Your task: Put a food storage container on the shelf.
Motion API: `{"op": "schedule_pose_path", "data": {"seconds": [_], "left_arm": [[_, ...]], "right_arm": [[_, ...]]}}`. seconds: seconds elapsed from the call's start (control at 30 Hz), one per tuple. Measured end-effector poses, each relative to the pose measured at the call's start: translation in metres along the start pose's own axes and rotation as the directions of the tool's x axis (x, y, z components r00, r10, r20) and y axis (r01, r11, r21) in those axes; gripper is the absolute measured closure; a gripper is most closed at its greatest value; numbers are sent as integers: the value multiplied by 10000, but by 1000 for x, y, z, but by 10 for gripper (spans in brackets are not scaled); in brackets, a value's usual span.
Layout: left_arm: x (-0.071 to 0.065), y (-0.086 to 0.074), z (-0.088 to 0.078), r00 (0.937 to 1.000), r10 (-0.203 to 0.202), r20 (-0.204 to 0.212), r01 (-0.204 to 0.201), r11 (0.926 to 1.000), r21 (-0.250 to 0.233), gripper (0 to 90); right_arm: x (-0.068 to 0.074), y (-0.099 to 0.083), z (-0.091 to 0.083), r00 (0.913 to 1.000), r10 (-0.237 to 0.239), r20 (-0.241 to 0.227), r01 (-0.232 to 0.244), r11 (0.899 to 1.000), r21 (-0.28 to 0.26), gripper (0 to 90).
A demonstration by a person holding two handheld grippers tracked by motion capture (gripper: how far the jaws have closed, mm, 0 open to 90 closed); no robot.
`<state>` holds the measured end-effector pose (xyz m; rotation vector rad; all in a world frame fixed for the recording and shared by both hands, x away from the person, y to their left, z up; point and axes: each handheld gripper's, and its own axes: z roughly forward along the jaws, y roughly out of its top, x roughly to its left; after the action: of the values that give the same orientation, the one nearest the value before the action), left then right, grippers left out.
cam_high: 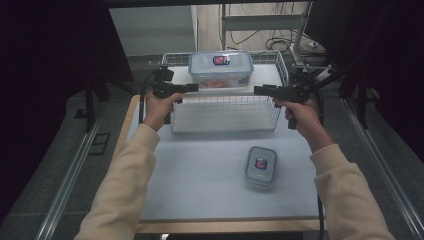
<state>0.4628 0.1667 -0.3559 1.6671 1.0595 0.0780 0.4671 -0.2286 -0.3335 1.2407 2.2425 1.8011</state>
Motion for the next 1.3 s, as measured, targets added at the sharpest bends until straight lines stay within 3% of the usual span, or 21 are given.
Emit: {"op": "schedule_pose_path", "data": {"seconds": [0.07, 0.27, 0.37, 0.4, 0.63, 0.67, 0.7, 0.77, 0.87, 0.97, 1.1, 1.3], "left_arm": [[-1, -3, -2, 10000, 47, 2, -47, 10000, -17, 900], [-11, -40, -24, 9998, 165, 87, -164, 9998, -136, 900], [-13, -50, -28, 9998, 199, 68, -198, 9997, -133, 898], [-16, -63, -33, 9996, 287, 23, -286, 9994, -171, 896], [-25, -96, -42, 9988, 382, 293, -374, 9989, -283, 863], [-27, -106, -44, 9986, 434, 294, -427, 9988, -223, 848], [-27, -106, -44, 9986, 434, 294, -427, 9988, -223, 829], [-29, -121, -45, 9989, 410, 232, -408, 9991, -103, 768], [-33, -137, -44, 9990, 421, -117, -420, 9991, 79, 598], [-35, -148, -43, 9994, 312, -137, -310, 9994, 147, 439], [-37, -163, -40, 9990, 415, -179, -407, 9984, 395, 348], [-38, -171, -37, 9983, 532, -257, -512, 9960, 733, 303]], "right_arm": [[0, -2, -2, 10000, 10, 4, -10, 10000, -20, 339], [2, -21, -16, 10000, -55, 4, 55, 10000, 0, 333], [2, -32, -22, 9998, -170, 108, 169, 9998, 41, 324], [3, -38, -24, 9997, -203, 112, 203, 9998, 11, 322], [4, -74, -38, 9997, -258, 40, 258, 9997, 11, 311], [4, -79, -40, 9996, -265, 43, 265, 9996, 14, 310], [4, -85, -42, 9996, -266, 44, 266, 9996, 32, 308], [3, -95, -46, 9997, -226, 46, 225, 9997, 93, 304], [3, -111, -52, 9996, -235, 162, 232, 9995, 228, 296], [3, -125, -57, 9991, -310, 281, 300, 9989, 364, 291], [3, -142, -64, 9983, -396, 429, 375, 9981, 484, 287], [3, -156, -72, 9977, -394, 551, 354, 9969, 702, 283]]}}
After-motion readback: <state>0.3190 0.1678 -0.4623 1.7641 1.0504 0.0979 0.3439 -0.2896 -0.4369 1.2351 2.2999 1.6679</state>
